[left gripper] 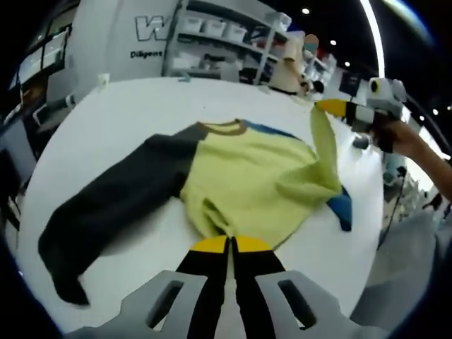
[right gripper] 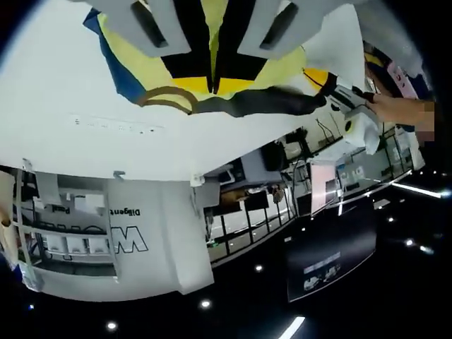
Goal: Fold the garment on the visible template until the final outline fits inside the template.
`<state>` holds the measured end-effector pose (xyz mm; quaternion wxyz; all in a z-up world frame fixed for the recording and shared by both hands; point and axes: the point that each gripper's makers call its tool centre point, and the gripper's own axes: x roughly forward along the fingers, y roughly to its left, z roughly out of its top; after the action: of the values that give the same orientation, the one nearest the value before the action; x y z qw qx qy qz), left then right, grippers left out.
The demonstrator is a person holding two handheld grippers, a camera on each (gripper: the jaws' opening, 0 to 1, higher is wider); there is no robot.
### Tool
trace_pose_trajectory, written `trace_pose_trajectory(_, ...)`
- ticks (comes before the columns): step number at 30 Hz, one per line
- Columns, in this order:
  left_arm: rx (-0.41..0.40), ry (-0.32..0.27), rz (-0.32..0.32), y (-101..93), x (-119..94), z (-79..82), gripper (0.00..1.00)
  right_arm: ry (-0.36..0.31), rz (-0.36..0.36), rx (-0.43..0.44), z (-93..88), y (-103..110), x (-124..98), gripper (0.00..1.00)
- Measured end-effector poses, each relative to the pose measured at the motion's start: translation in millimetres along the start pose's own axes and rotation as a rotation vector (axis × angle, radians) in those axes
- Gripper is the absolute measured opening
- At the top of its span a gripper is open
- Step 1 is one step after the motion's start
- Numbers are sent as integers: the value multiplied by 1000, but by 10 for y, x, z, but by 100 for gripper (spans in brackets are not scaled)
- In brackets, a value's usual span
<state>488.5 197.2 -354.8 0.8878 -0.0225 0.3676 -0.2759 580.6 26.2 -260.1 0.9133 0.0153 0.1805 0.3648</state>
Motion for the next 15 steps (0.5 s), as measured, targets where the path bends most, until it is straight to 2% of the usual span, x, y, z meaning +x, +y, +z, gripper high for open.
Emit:
trace_pose_trajectory(4,-9,-1,9,35,6,4,0,18,23,8,-81,40,101,0)
trace_pose_trajectory(5,-13,0,17,71,13,-5,0,45,34,0,-204,49,201,0)
trace_pose_trajectory(9,-24,17,22,114,48,-92,0,74,40,5,-306,36,232,0)
trace_pose_trajectory(13,-30,27,24,94,36,-122,0,119,75,-8,-514,98,255,0)
trace_pose_trajectory(15,-34,31,26,92,37,-143,0,120,80,-5,-528,91,254,0)
